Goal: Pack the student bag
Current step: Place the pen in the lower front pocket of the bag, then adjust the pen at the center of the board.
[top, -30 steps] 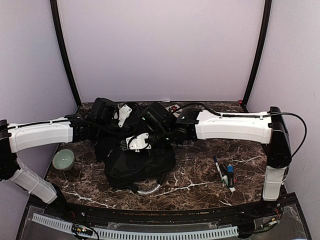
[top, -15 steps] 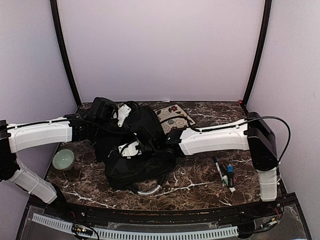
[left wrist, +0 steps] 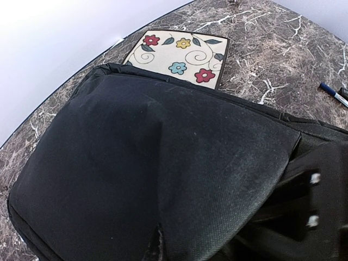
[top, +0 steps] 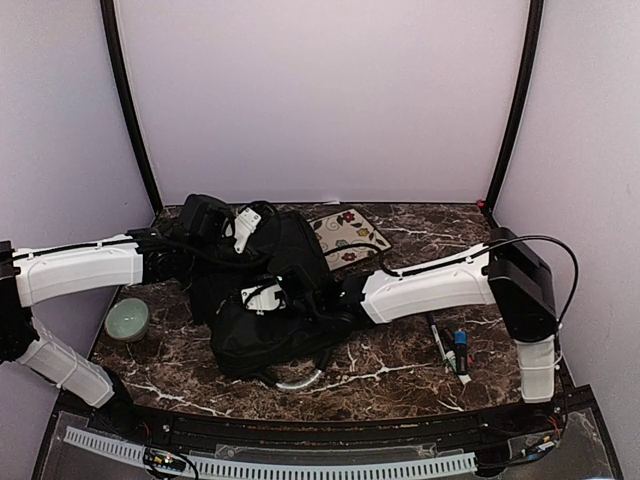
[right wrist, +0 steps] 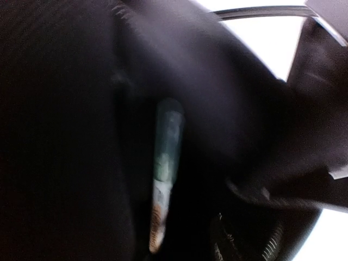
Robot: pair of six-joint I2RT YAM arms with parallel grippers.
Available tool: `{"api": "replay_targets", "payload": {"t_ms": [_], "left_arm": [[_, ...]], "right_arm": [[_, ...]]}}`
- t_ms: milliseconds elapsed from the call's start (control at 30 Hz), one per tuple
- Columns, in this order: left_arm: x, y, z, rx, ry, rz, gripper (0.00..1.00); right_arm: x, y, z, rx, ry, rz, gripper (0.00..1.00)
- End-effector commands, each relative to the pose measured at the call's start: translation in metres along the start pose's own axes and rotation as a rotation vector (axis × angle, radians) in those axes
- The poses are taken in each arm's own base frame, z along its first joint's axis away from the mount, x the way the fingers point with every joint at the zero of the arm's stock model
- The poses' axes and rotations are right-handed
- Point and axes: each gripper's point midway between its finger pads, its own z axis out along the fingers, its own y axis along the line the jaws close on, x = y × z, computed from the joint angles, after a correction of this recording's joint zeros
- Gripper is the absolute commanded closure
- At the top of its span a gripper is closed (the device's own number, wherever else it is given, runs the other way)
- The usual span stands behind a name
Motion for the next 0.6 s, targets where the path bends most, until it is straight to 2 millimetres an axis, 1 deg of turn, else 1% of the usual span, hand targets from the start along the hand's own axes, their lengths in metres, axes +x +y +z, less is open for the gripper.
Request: {"api": "replay_targets", "payload": {"t_ms": [0, 167, 233, 300, 367, 433, 500, 533, 567], "left_arm": [[-0.066, 0.002, -0.034, 0.017, -0.244, -0.050, 1.00], [-0.059, 0.001, -0.025, 0.022, -0.209, -0.052, 1.00], [-0.057, 0.000, -0.023, 0.026, -0.202, -0.053, 1.00], [-0.055, 0.000, -0.021, 0.023, -0.196, -0.056, 1.00], [-0.054, 0.000, -0.020, 0.023, -0.193, -0.056, 1.00], [-0.054, 0.000, -0.020, 0.022, -0.191, -0.054, 1.00], [-0.054, 0.000, -0.021, 0.022, -0.192, -0.055, 1.00], [-0.054, 0.000, -0.021, 0.024, -0.192, -0.053, 1.00], [-0.054, -0.001, -0.021, 0.025, -0.193, -0.051, 1.00]], "right_arm": [[-0.005, -0.023, -0.038, -0.065, -0.025, 0.126, 0.47], [-0.010, -0.015, -0.073, -0.247, -0.064, 0.248, 0.46], [-0.009, -0.007, -0.090, -0.328, -0.076, 0.275, 0.45], [-0.001, 0.002, -0.110, -0.400, -0.083, 0.305, 0.45], [0.013, 0.018, -0.129, -0.468, -0.067, 0.315, 0.45], [0.033, 0.033, -0.149, -0.508, -0.046, 0.312, 0.45], [0.060, 0.047, -0.168, -0.559, -0.015, 0.312, 0.46], [0.075, 0.052, -0.175, -0.589, 0.009, 0.323, 0.46], [0.095, 0.062, -0.178, -0.631, 0.051, 0.347, 0.48]]}}
